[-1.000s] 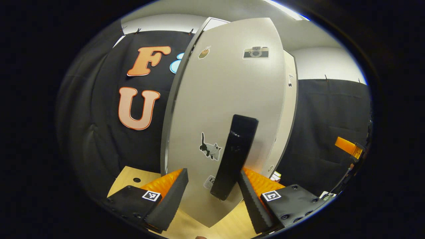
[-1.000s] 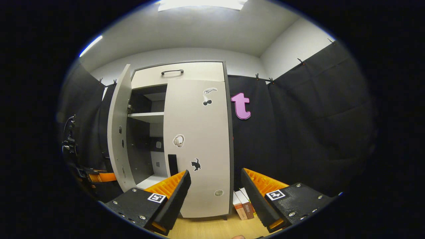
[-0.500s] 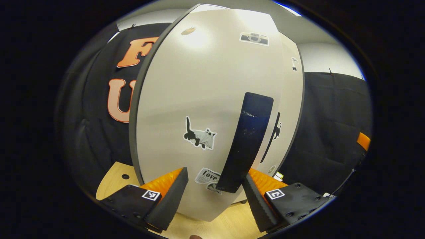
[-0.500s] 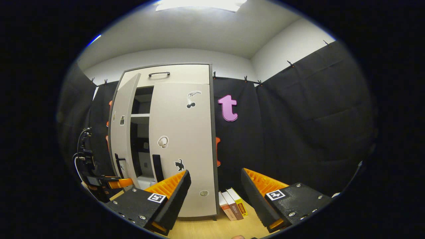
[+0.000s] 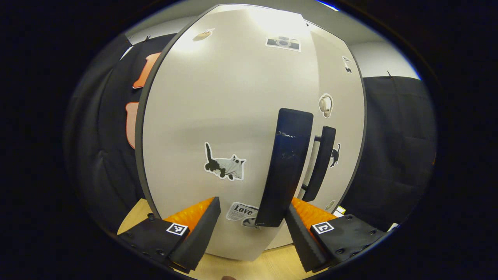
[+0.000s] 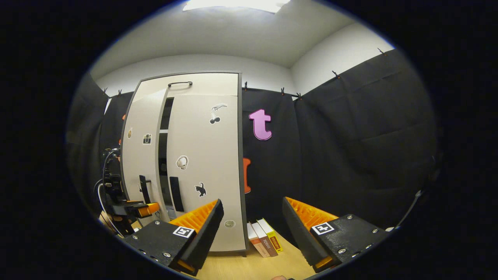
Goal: Grab one shoe with the right hand and put it into the shoe cabinet, grab the other shoe with the left hand and put it into the shoe cabinet; then close the right door with the right hand and the left door with the left hand.
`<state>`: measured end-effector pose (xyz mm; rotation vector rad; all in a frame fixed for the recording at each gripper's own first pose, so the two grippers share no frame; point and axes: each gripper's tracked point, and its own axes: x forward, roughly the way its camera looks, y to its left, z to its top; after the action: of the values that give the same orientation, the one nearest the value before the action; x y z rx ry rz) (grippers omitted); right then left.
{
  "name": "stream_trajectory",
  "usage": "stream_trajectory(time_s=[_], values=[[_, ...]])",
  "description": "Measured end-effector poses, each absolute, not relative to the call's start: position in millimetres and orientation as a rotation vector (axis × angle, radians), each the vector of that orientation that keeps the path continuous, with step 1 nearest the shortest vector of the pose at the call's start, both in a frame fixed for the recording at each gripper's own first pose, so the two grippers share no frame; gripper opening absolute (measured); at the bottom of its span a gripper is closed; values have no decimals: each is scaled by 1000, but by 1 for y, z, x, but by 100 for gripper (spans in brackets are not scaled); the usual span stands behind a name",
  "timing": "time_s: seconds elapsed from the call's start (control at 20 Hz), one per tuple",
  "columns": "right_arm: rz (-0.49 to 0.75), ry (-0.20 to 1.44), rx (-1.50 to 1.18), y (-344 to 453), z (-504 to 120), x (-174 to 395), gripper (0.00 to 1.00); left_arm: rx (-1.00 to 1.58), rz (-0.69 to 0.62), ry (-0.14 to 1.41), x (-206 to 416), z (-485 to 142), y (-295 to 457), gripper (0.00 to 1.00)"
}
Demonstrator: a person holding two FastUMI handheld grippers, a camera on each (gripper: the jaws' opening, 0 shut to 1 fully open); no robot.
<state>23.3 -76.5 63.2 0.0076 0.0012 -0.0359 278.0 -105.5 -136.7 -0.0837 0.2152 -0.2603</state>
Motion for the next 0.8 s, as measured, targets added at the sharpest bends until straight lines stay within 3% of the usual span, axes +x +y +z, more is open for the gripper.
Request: stream_trajectory(time_s=[0.8], values=[[71,41,20,-54,79,80,94,-40,-178,281,265,-128,-109,99]])
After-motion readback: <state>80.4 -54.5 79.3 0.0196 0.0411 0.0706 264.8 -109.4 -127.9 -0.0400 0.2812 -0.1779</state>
